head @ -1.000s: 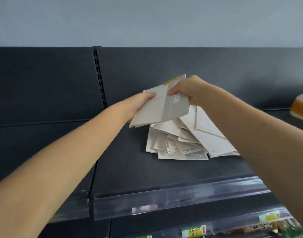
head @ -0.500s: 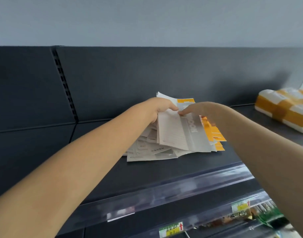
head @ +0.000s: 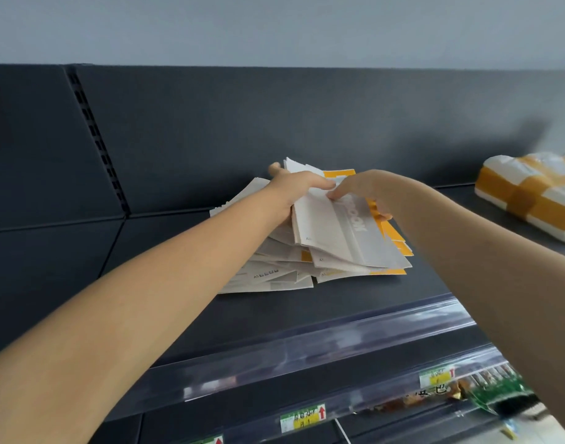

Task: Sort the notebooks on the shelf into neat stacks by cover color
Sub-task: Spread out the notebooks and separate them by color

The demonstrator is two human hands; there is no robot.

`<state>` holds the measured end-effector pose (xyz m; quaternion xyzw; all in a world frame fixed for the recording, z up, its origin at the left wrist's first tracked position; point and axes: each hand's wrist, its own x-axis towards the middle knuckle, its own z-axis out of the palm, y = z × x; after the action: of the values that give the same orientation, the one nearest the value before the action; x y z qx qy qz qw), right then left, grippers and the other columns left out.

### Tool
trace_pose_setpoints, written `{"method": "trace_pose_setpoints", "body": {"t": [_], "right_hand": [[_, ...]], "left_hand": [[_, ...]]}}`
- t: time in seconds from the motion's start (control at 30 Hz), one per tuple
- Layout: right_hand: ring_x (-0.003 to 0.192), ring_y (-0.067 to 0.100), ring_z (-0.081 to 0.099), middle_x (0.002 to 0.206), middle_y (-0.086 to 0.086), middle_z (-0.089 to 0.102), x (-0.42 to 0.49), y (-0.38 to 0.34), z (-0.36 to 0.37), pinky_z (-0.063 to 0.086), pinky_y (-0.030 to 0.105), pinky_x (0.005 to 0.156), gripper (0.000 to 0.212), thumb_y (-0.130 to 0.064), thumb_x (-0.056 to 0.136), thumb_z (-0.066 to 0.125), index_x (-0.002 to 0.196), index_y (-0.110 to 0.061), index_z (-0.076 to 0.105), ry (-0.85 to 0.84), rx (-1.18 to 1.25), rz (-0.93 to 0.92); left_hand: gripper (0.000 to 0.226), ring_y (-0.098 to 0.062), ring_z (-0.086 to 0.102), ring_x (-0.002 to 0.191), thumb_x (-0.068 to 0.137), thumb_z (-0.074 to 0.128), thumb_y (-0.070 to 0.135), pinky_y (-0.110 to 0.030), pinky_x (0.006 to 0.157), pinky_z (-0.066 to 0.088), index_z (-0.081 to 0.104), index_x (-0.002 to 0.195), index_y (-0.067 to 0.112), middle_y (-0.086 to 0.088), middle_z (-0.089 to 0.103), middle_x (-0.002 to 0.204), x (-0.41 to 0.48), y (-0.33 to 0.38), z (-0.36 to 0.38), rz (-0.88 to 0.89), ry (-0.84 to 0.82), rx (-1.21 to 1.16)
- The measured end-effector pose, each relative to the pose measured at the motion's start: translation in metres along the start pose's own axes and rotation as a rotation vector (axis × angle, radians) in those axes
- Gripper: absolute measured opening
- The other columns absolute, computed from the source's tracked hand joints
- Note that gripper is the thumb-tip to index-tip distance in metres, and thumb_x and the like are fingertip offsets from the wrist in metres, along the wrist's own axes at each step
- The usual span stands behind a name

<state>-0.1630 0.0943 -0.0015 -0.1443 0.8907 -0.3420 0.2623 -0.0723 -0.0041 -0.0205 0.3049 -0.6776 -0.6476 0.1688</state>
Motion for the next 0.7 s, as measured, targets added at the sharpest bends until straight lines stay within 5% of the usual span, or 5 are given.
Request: {"method": "trace_pose_setpoints", "body": {"t": [0.1, 0.2, 0.37, 0.43, 0.7], "right_hand": [[0.08, 0.021, 0.055, 0.093, 0.007, 0.054, -0.003, -0.004, -0.002, 0.046, 0.026, 0.077, 0.044, -0.036, 0.087, 0.067, 0.116, -0.009, 0.049, 0.011, 0.09, 0.01], [0.082, 0.022, 0.06, 0.093, 0.007, 0.06, -0.009, -0.003, -0.008, 0.049, 0.031, 0.084, 0.045, -0.038, 0.08, 0.073, 0.11, -0.011, 0.053, 0.02, 0.141, 0.027], [0.082, 0.026, 0.067, 0.102, 0.007, 0.068, -0.021, -0.01, -0.022, 0.055, 0.037, 0.073, 0.075, -0.047, 0.054, 0.087, 0.115, -0.014, 0.059, 0.04, 0.256, 0.007], [0.081, 0.025, 0.069, 0.102, 0.006, 0.071, -0.027, -0.018, -0.02, 0.056, 0.039, 0.075, 0.066, -0.042, 0.062, 0.085, 0.118, -0.014, 0.061, -0.001, 0.293, -0.05], [0.067, 0.022, 0.064, 0.084, 0.007, 0.065, -0.036, -0.06, 0.053, 0.053, 0.036, 0.058, 0.033, -0.016, 0.074, 0.081, 0.093, -0.008, 0.055, -0.122, 0.274, -0.255]], "left_hand": [[0.041, -0.017, 0.063, 0.054, 0.085, 0.071, 0.015, -0.019, 0.037, 0.044, 0.056, 0.122, 0.004, -0.006, 0.068, 0.08, -0.005, 0.005, -0.002, -0.151, -0.043, -0.071], [0.006, -0.02, 0.063, 0.046, 0.089, 0.066, 0.009, -0.022, 0.038, 0.048, 0.062, 0.086, 0.006, -0.006, 0.066, 0.06, -0.006, 0.008, -0.003, -0.192, -0.083, -0.099], [0.007, -0.02, 0.068, 0.06, 0.087, 0.066, 0.01, -0.024, 0.051, 0.053, 0.066, 0.094, 0.007, -0.006, 0.071, 0.077, -0.005, 0.018, -0.012, -0.089, -0.12, -0.141], [0.008, -0.019, 0.07, 0.056, 0.086, 0.067, 0.012, -0.023, 0.048, 0.053, 0.067, 0.092, 0.007, -0.006, 0.073, 0.072, -0.007, 0.021, -0.023, -0.066, -0.098, -0.149], [0.051, -0.028, 0.072, 0.089, 0.069, 0.077, 0.033, -0.04, 0.087, 0.054, 0.063, 0.115, 0.015, -0.011, 0.074, 0.102, -0.031, 0.009, -0.112, -0.108, 0.151, -0.049]]}}
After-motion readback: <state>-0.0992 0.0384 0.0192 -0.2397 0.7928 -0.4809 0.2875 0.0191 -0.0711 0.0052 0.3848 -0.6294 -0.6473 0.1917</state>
